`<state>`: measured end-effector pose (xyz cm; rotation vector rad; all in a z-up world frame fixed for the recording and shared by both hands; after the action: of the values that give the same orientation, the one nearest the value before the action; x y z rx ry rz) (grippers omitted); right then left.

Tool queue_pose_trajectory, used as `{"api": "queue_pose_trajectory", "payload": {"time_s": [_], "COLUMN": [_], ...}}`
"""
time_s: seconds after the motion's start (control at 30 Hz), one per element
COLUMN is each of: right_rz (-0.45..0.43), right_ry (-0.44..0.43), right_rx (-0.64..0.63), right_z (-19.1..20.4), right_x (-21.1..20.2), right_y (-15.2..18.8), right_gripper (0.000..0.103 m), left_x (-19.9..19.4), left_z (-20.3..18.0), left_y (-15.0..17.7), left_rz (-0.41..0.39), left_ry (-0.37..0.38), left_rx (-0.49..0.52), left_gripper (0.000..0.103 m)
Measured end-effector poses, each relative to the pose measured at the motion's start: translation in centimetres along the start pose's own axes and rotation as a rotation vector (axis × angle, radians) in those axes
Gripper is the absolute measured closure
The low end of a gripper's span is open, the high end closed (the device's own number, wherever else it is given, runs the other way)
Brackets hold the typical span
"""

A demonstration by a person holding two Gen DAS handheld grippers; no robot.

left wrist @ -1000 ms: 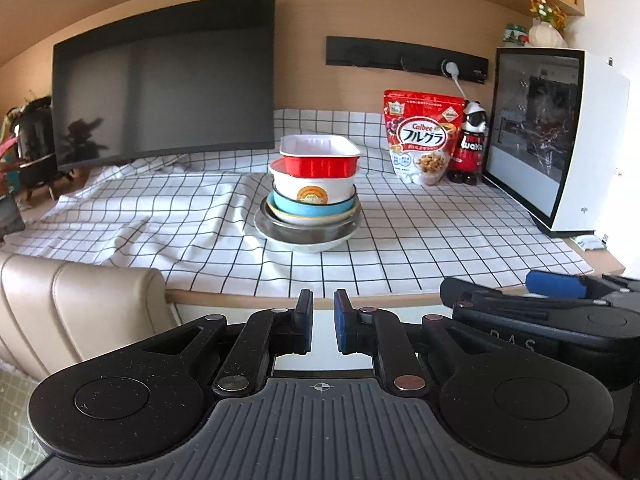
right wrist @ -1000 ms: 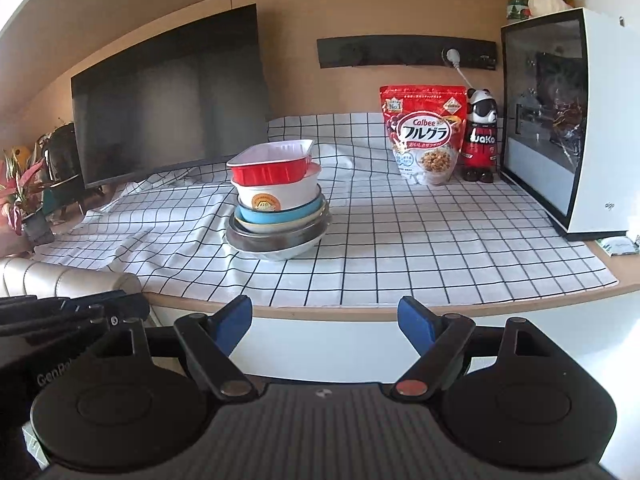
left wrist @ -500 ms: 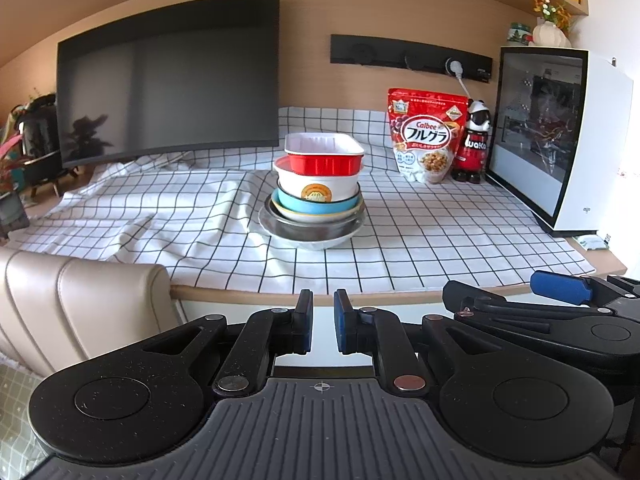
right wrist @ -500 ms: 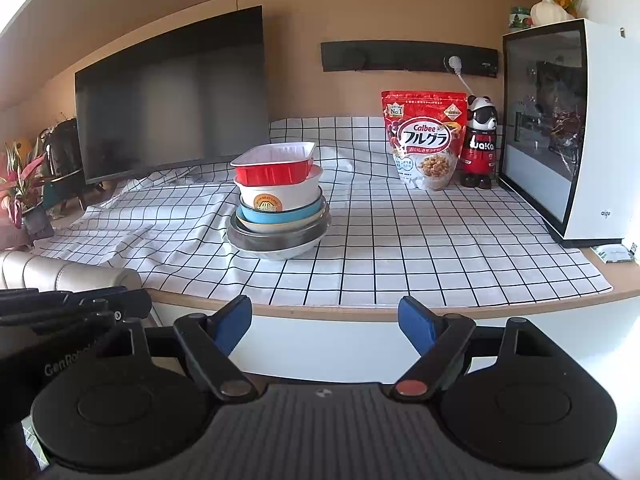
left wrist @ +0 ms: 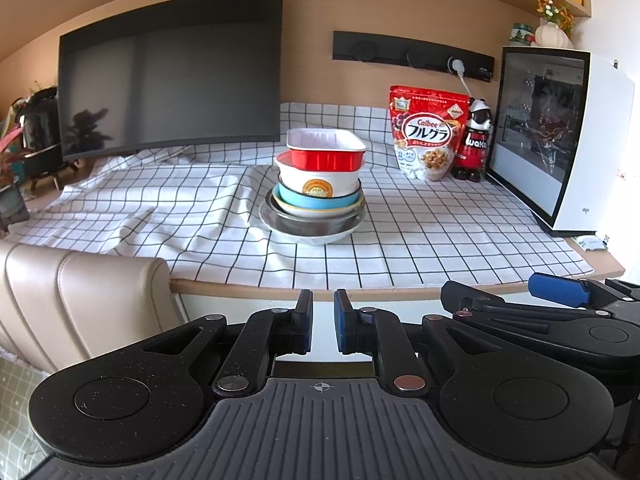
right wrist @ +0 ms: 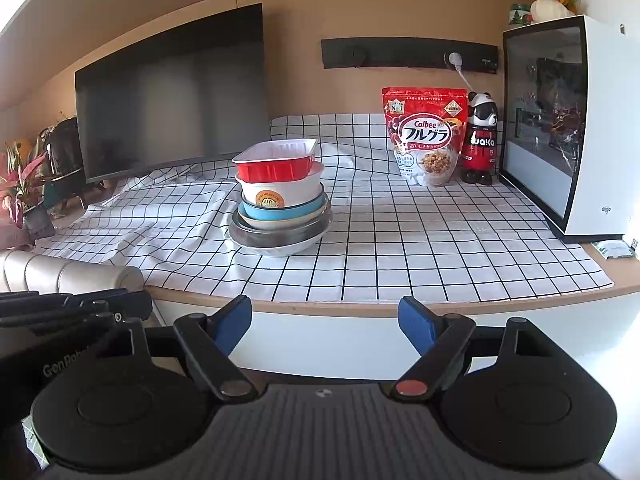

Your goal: Organize plates and bowls

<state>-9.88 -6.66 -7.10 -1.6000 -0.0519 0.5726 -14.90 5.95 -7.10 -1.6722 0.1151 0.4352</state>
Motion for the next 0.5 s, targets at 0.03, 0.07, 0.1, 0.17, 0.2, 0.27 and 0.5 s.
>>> {"api": "queue_pose_trajectory", "payload": {"time_s": [0.03,0.07,0.1,0.17,0.2,0.27,0.5], "right_rz": [0.000,0.000,0.001,0.003,0.004,0.005,0.009], "right_ry": [0.000,-0.001,-0.001,0.000,0.000,-0.001,-0.007], "right_rx": [0.000,-0.001,-0.002,0.000,-0.001,-0.002,-0.006], "right_z": [-0.01,0.02,0.06,0.08,0.12,0.14,0.34], "right_x": [0.02,0.03,0.02,0.01,0.02,0.08,0.33], "right_y": [-0.01,-0.01,-0.01,0.01,0.04,0.04,0.05], "right_gripper": [0.022,0.022,0.022,0.022,0.022,0.022,0.022], "left_x": [-0.03,-0.05,-0.03,-0.03,-0.04,-0.03,-0.27], "left_z": [0.03,0.07,0.07,0.09,0.11,0.11,0.04], "left_y": [-0.02,-0.05,-0.05,-0.06,-0.06,-0.08,-0.18], "left_rz": [-0.001,-0.002,-0.002,-0.002,-0.003,-0.003,-0.032], "left_ry": [-0.001,-0.002,-0.002,-0.002,-0.002,-0.002,-0.014], "left_rx": [-0.001,-0.002,-0.003,-0.003,-0.002,-0.003,0.002], "left_gripper": [0.089,0.089,0.089,0.089,0.089,0.089,0.091]}}
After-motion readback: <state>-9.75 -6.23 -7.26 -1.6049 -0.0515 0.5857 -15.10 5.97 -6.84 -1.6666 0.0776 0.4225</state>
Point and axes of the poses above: each gripper's, at about its wrist camera, not at the fingertips, and x roughly the way its jaws point, z to its left, y to its underside, the point moved 2 cm from there along x, roughly the way its jaws point, and after that the axes turned 8 degrees about -z, right-handed, at the moved point
